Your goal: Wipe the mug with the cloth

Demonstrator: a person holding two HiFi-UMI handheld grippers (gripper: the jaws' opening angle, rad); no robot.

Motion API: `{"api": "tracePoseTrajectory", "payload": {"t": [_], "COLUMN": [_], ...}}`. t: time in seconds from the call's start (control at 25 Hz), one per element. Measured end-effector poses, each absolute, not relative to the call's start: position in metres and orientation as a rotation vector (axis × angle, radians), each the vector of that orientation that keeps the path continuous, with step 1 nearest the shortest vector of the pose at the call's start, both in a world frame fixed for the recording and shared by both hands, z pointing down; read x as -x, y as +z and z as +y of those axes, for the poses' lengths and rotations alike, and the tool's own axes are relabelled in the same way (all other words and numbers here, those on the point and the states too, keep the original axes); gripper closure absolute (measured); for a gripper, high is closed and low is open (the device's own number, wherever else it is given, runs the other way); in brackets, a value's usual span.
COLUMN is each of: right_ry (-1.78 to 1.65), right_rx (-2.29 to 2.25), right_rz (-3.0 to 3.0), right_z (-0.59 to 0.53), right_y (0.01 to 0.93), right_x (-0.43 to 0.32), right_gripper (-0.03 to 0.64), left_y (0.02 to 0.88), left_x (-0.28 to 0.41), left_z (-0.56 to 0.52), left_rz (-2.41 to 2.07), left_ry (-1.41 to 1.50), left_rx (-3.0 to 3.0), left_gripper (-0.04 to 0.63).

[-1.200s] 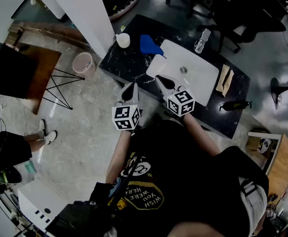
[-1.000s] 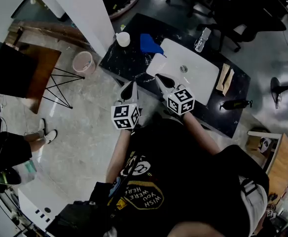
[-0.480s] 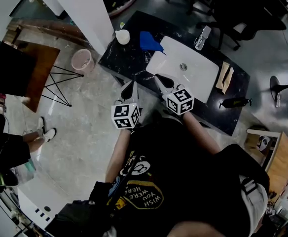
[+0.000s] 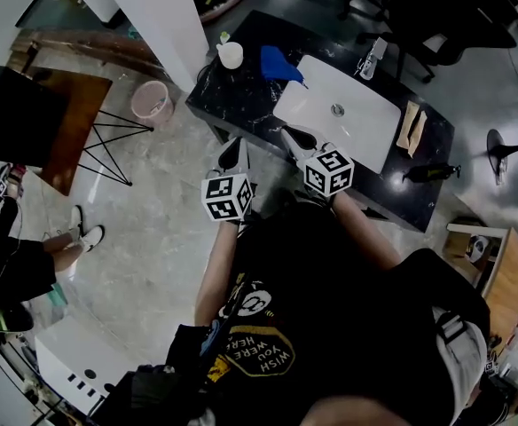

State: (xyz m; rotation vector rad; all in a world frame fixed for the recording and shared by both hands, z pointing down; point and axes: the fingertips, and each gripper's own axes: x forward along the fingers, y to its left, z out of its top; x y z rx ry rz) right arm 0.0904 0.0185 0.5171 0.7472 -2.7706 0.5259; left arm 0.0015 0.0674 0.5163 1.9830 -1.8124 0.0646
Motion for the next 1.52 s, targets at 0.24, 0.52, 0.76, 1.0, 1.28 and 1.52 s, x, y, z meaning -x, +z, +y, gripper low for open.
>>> {"api": "tracePoseTrajectory", "payload": {"t": [0.24, 0.52, 0.76, 1.0, 1.28, 1.52], "right_ry": [0.506, 0.552, 0.611, 0.597, 0.606, 0.494], "right_rx": [-0.717, -0.730, -0.774, -0.759, -0.748, -0.807], "right_rz": [-2.738, -2.676, -2.675, -2.688, -2.654, -2.571], "right_z": [0.043, 0.033, -0.033, -0.100, -0.165, -0.201], "right_y": [0.526, 0.547, 0.560, 0.568, 0.590, 0.614], "right_x": [-0.067, -0.061, -0.048, -0.031, -0.029, -0.026], "right_gripper": [0.615, 0.615, 0.615, 0.615, 0.615, 0.615], "left_y": [0.518, 0.537, 0.549, 0.545, 0.548, 0.562], "left_x": [0.010, 0.020, 0.020, 0.051, 0.077, 0.090], "left_z": [0.084, 0.078, 0.040, -0.024, -0.081, -0.117], "left_rz": [-1.775, -1.718, -1.658, -1.698, -1.748, -1.708], "left_ry": [0.062, 0.040, 0.117, 0.127, 0.104, 0.133], "left_rx": [-2.009, -1.953, -1.981, -1.986, -1.939, -1.947], "left_gripper": [0.592, 0.592, 0.592, 0.592, 0.592, 0.592]}}
